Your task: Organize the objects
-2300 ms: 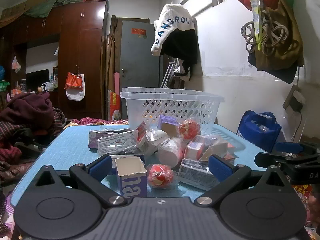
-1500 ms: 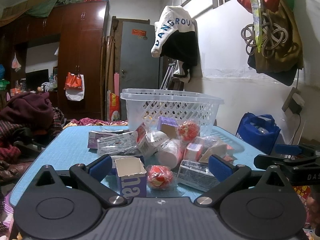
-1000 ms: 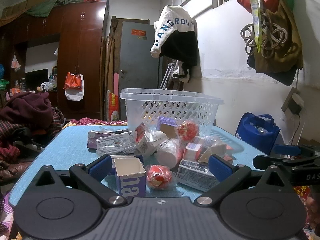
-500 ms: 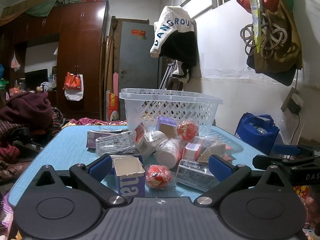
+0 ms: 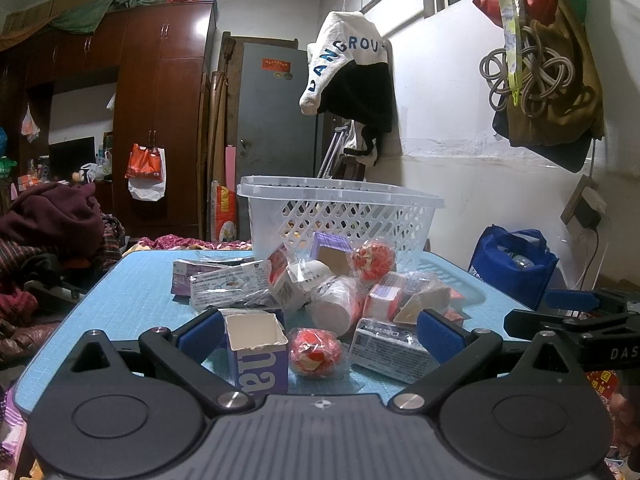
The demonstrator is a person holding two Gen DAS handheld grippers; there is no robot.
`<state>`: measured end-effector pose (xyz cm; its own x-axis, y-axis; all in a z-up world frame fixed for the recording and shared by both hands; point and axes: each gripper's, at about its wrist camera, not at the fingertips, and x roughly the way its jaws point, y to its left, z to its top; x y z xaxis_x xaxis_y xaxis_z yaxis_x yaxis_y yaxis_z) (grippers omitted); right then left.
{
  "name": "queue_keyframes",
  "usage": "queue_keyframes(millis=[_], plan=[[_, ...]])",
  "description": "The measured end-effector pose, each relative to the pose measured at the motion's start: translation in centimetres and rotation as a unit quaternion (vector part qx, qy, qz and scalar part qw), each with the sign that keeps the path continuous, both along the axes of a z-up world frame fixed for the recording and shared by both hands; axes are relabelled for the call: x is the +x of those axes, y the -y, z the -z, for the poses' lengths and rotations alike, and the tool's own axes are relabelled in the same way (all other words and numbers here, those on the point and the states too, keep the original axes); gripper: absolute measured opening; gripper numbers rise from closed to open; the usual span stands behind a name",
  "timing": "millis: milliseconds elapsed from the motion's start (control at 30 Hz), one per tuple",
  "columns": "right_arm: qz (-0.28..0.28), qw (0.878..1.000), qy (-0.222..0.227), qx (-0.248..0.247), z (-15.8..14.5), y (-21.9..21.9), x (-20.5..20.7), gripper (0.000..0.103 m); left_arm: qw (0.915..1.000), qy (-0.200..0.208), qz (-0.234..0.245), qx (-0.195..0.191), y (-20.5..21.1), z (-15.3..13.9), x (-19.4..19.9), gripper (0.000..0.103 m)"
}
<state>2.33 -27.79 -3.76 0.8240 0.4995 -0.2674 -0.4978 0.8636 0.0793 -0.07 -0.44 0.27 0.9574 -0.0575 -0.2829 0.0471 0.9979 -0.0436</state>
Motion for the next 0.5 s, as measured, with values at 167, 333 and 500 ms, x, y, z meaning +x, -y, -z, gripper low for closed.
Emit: queue_keyframes(millis=[167, 333, 500], plan=[[0.0, 1.0, 0.0, -0.001, 0.02, 0.04, -0.04, 0.103, 1.0, 0.0, 0.0, 0.0, -0.08, 0.02, 0.01, 0.103], [-0.001, 1.0, -0.001, -0.002, 0.11, 0.11, 0.03, 0.103, 1.0, 0.0, 0.0, 0.0, -0.1, 0.03, 0.01, 0.103], [-0.003, 1.0, -0.001, -0.001, 0.16, 0.18, 0.04, 0.103, 1.0, 0.0, 0.0, 0.0, -0.08, 0.04, 0.01, 0.103]])
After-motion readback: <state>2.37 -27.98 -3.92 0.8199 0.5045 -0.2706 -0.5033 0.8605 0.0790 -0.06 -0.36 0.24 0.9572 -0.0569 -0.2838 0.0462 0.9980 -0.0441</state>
